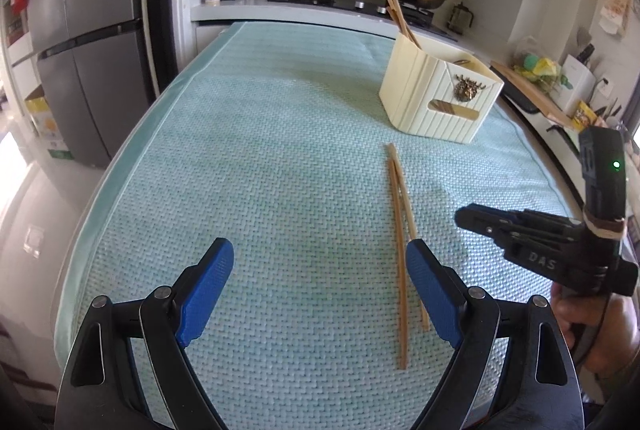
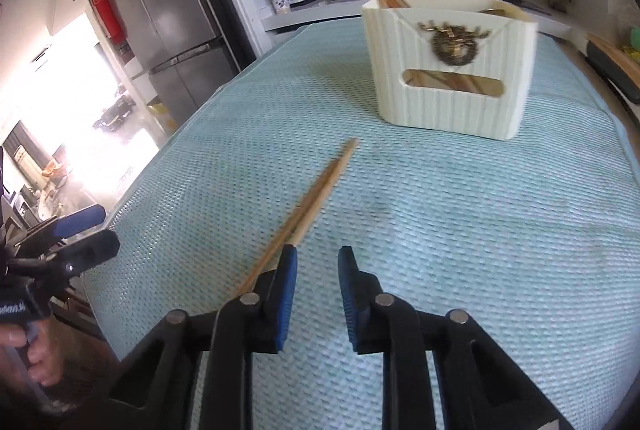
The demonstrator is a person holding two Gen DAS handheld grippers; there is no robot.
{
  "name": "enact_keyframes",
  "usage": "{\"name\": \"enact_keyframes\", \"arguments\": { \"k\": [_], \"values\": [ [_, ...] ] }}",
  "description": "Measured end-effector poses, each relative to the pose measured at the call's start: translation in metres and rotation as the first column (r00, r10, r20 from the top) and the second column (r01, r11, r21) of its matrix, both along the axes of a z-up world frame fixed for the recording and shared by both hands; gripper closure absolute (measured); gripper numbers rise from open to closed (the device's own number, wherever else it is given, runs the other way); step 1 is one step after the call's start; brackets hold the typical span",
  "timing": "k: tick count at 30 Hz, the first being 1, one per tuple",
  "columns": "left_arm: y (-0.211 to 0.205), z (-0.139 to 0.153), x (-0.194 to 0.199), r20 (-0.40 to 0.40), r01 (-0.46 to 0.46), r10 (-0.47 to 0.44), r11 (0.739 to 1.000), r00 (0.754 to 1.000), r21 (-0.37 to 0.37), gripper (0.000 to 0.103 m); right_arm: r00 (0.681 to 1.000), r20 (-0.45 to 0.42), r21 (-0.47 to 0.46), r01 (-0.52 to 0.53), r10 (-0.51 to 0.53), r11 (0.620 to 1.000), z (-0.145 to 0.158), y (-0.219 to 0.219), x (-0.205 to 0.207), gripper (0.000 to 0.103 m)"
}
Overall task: Organize utensils
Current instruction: 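Grasp a wooden chopstick with the right tool while the left tool grasps another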
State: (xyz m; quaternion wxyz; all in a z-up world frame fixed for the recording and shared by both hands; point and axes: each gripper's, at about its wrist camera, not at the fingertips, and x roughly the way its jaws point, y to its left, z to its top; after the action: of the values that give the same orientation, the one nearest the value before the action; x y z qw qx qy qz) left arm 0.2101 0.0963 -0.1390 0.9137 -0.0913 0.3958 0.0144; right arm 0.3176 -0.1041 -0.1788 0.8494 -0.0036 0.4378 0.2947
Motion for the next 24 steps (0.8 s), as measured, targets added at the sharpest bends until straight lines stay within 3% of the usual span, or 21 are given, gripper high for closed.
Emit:
{"name": "enact_keyframes", "arguments": {
  "k": [2,6,11,17,24],
  "values": [
    [0.006,-0.001,-0.002,-0.005,-0.018,0.018,1.000,1.000,-0.005,0.014,0.999,-0.030,-0.002,-0.022,0.021,1.000,-0.008,0.018,0.007,0.089],
    [0.016,-0.005,-0.008,-0.013,-0.047,0.047,0.999,0.999,-0.007,0.014,0.996,-0.077,-0.045,-0.051,0.047,0.998,-0.025,0.038,0.005,0.090],
    [0.019,-0.011,-0.009,-0.030,-0.054,0.054,0.998,0.998,-0.018,0.014,1.000,-0.018,-0.159,-0.022,0.019,0.987,-0.030,0.042,-0.013,0.093],
    [0.007,-0.011,-0.008,-0.026,-0.014,0.014,1.000,1.000,-0.015,0.014,0.997,0.015,-0.213,0.073,-0.072,0.974,-0.027,0.001,-0.032,0.097],
    [-0.010,-0.019,-0.001,-0.049,0.031,-0.031,0.999,0.998,-0.014,0.014,0.971,0.037,-0.274,0.237,-0.236,0.932,-0.025,-0.085,-0.060,0.097]
  ]
}}
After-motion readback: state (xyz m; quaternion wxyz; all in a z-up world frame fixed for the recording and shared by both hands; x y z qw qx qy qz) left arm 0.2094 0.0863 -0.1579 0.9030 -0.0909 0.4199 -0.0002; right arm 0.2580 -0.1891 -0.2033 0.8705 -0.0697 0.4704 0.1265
